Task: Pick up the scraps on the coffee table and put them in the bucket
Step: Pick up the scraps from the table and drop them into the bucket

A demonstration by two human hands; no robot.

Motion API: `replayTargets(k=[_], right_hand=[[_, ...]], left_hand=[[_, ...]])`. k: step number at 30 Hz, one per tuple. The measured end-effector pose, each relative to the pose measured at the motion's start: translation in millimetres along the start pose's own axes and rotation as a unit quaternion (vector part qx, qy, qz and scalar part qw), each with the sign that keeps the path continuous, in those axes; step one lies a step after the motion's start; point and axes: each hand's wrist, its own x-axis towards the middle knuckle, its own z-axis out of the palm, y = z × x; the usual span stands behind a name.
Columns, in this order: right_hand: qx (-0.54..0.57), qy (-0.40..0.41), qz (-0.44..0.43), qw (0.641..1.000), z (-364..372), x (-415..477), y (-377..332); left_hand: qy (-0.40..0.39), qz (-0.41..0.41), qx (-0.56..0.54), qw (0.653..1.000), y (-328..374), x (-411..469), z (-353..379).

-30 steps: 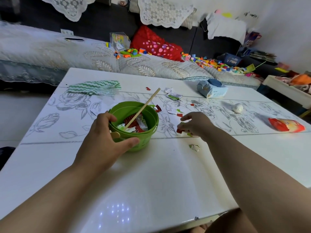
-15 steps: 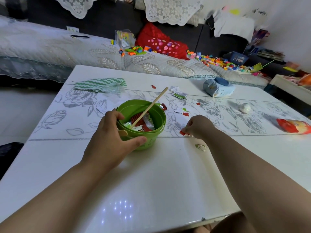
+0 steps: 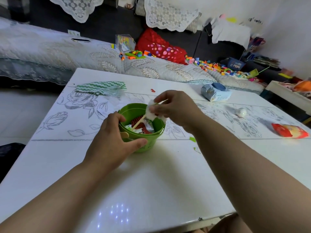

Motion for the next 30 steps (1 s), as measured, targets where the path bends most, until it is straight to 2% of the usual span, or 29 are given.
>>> replayTargets(k=[2, 4, 7, 10, 14, 17, 21, 25, 30], right_hand=[[-0.097, -0.008, -0.023, 0.995, 17.8, 3.0, -4.1], [-0.149, -0.019, -0.02, 0.988, 26.1, 5.0, -2.5], [-0.124, -0.007, -0.008, 0.992, 17.9, 4.8, 5.7], [-0.098, 0.043, 0.017, 0.994, -4.7, 2.6, 19.8], [-0.087, 0.097, 0.084, 0.988, -42.3, -4.5, 55.0], [-0.127, 0.069, 0.171, 0.975, -62.1, -14.5, 90.6], [-0.182, -0.021, 0.254, 0.95, -63.0, -31.0, 126.9], [-0.191, 0.003, 0.23, 0.954, -55.8, -35.7, 138.3], [-0.241, -0.034, 0.229, 0.942, -56.5, -32.2, 134.7]], left_hand=[[0.002, 0.003, 0.0, 1.0, -0.7, -0.2, -0.2], [0.001, 0.007, 0.001, 1.0, -1.2, 0.0, -0.4], [0.002, 0.006, 0.004, 1.0, -1.2, 0.4, -1.0], [0.002, 0.007, 0.008, 1.0, -1.0, 0.0, -0.3], [0.004, 0.007, 0.009, 1.0, -0.6, -1.3, -0.3], [0.006, 0.007, 0.015, 1.0, 0.8, -1.7, -0.5], [0.005, 0.005, 0.023, 1.0, 2.2, -1.9, -1.1], [0.006, 0.007, 0.02, 1.0, 1.7, -2.2, -1.4], [0.009, 0.009, 0.016, 1.0, 1.8, -1.5, -1.2]])
